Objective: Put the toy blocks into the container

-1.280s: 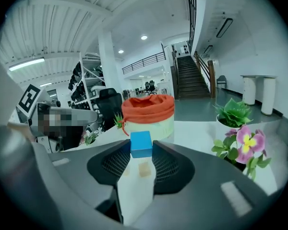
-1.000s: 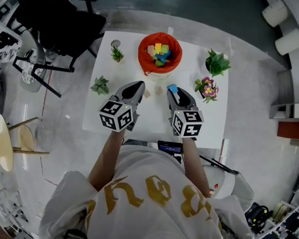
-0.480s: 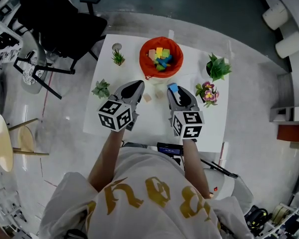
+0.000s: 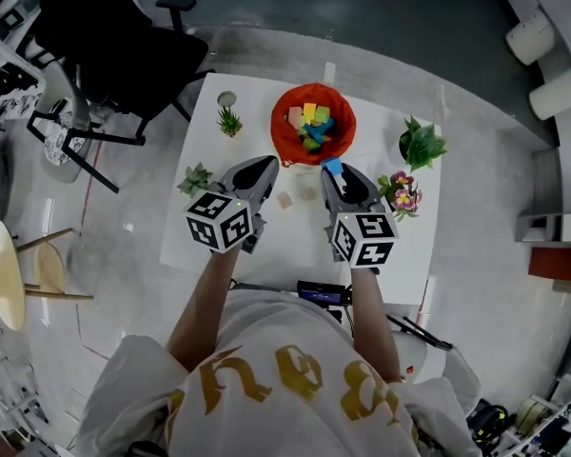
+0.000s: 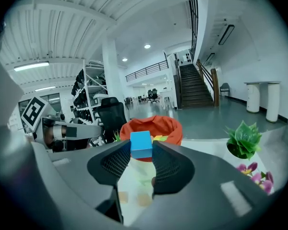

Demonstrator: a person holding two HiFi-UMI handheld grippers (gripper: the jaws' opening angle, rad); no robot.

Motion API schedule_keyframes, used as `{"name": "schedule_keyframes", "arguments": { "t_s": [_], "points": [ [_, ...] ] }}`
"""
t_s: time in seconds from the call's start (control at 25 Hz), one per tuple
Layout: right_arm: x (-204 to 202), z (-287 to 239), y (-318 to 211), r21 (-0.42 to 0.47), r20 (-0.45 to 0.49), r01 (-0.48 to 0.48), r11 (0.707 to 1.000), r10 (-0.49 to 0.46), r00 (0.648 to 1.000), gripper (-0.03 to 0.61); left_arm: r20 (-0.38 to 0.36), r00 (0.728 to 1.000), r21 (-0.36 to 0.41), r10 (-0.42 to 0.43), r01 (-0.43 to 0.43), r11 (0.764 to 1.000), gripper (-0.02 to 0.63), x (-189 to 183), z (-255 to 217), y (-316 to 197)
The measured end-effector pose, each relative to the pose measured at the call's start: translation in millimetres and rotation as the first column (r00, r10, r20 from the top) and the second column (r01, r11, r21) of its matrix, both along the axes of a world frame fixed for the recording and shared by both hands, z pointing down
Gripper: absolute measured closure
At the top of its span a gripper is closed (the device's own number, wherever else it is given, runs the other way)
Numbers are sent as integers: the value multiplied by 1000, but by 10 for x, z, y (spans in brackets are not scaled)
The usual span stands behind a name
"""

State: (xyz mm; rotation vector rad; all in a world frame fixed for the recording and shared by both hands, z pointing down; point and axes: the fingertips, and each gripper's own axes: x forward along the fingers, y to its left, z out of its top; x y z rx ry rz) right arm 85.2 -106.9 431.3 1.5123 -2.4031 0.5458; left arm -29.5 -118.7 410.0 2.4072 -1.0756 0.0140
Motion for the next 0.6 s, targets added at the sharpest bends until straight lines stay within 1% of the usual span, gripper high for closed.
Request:
{"name": "schedule_keyframes", "arguments": {
  "t_s": [0.16, 0.32, 0.6],
  "points": [
    [-24, -1, -137, 3, -4, -3, 1000, 3, 1000, 410, 0, 1000, 1, 6, -6, 1000, 614, 26, 18, -108],
    [-37, -17, -234, 8, 1, -8, 1000, 8, 1000, 410, -24, 1000, -7, 2, -2, 1000, 614, 24, 26, -193],
    [-47, 1, -396, 9, 15, -16, 1000, 16, 1000, 410, -36, 999, -21, 1, -2, 1000, 614, 43, 83, -314]
  ]
}}
